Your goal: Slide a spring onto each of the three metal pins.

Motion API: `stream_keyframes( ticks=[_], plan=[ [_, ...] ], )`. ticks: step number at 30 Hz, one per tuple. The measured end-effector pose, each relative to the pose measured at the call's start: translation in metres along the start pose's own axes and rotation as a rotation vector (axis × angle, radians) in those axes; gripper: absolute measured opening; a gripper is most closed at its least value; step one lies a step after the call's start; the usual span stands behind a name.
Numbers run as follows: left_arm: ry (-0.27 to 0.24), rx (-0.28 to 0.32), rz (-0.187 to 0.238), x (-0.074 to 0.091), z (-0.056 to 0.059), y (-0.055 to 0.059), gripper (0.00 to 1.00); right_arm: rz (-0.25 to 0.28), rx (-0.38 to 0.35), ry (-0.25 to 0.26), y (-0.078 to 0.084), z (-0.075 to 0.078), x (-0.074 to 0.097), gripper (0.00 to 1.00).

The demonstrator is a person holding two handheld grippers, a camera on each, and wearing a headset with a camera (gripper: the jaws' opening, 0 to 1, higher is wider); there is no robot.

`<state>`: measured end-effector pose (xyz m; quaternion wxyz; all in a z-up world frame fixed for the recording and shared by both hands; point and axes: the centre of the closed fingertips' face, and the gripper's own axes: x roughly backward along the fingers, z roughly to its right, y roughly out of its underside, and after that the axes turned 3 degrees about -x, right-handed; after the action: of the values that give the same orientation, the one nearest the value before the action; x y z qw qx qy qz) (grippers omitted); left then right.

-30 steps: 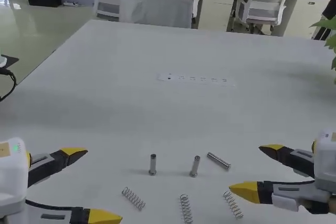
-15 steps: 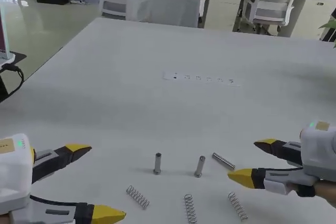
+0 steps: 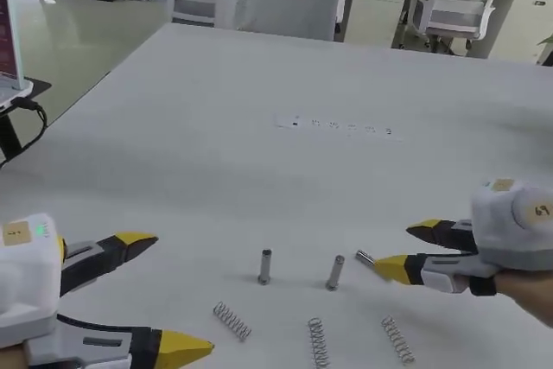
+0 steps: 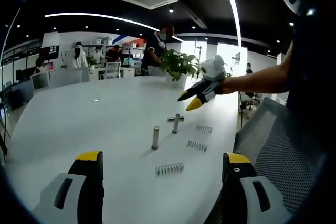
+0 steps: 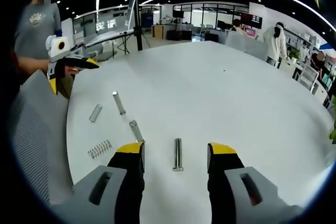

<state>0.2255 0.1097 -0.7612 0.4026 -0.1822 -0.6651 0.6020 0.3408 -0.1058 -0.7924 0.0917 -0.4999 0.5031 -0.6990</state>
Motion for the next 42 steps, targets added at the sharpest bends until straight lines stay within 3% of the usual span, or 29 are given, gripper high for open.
stream_keyframes(
  ticks=[8,42],
  plan=[
    [0.002,0.003,-0.002,-0.001,0.0,0.001,0.91,-0.065,0.02,0.004,-0.001,0.004,-0.012,0.36],
    [0.008,0.01,0.008,-0.002,0.001,-0.001,0.91,-0.252,0.105,-0.013,0.012,0.001,-0.046,0.2]
  ],
)
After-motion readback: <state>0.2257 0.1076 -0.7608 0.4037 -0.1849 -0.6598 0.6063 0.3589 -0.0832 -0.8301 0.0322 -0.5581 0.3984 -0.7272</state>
